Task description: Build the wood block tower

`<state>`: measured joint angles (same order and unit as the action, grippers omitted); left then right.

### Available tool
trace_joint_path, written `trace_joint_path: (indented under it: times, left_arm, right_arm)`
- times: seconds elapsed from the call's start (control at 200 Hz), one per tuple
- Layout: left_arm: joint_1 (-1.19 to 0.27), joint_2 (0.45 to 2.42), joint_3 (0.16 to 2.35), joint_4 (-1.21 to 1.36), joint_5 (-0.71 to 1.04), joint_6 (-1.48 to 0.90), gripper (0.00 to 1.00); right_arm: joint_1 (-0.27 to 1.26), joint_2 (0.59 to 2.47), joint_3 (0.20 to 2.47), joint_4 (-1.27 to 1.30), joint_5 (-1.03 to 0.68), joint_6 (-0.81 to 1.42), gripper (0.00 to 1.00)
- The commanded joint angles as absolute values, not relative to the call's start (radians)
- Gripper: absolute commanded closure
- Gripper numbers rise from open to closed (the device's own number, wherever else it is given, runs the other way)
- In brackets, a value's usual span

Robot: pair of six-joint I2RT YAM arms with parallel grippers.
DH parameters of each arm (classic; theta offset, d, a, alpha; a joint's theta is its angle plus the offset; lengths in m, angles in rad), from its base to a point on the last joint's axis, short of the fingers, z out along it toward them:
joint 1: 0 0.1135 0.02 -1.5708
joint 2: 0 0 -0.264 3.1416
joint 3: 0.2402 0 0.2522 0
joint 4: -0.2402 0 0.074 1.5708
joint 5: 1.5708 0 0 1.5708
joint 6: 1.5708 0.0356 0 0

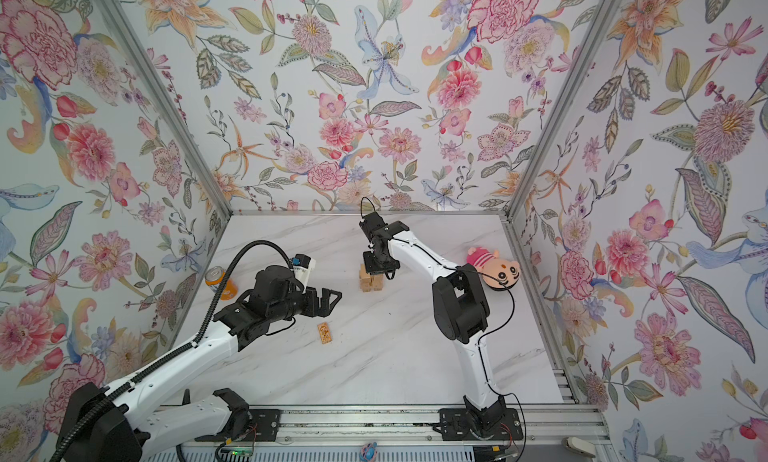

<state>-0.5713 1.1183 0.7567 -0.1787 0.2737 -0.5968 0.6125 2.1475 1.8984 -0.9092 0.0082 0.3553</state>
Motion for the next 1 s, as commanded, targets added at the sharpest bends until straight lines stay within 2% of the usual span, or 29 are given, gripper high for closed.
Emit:
trace_joint_path:
  times: [0.0,0.996]
  left_arm:
    - [-0.558,1.103,0.74,-0.165,0.291,-0.574,0.01]
    - [-0.558,1.096,0.734,-0.169,0.289,-0.568,0.01]
  right_arm:
    - [0.617,2.164,1.927,-0.94,0.017,0.372,0.74]
    - [0.622,2.201,1.97,-0.963,0.016,0.388,0.71]
